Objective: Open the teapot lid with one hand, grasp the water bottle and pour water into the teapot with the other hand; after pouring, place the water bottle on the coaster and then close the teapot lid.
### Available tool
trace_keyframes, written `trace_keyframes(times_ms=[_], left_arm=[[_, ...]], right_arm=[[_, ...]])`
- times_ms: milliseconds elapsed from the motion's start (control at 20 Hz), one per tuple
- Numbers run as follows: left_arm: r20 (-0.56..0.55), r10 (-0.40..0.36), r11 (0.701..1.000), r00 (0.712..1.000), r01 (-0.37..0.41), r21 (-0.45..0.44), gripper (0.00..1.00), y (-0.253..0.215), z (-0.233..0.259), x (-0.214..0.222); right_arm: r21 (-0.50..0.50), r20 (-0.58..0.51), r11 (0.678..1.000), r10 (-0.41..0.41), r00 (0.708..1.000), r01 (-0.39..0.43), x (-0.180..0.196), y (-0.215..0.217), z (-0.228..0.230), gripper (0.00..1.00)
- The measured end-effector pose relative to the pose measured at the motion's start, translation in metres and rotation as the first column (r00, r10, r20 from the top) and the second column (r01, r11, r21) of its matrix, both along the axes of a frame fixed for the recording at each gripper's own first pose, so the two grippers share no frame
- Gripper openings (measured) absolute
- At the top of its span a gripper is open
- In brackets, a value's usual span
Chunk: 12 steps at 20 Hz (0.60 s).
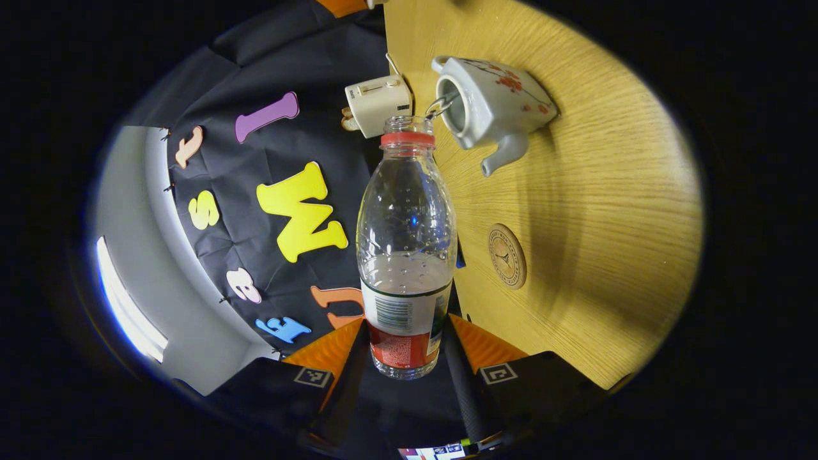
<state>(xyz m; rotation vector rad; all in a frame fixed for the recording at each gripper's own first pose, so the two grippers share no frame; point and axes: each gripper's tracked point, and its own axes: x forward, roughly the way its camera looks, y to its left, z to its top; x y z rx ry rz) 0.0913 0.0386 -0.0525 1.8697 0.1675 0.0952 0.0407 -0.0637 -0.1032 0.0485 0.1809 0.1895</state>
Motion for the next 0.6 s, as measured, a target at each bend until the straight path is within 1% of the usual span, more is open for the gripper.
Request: trace_keyframes(times_ms=[300,600], left_arm=[[0.017,-0.003,0.997,1.000,0.002,0.083,0.69,-0.004,0.011,0.001],[0.018,-0.006,0.990,1.000,0.003,0.143,0.69,-0.008,0.019,0.002]], right_arm=[[0.000,0.010,1.000,0.000,1.000,0.000,-0.001,-0.002,0.002,0.02],[0.005,0.017,1.000,-0.005,1.000,0.005,-0.004,-0.006,0.002,0.02]])
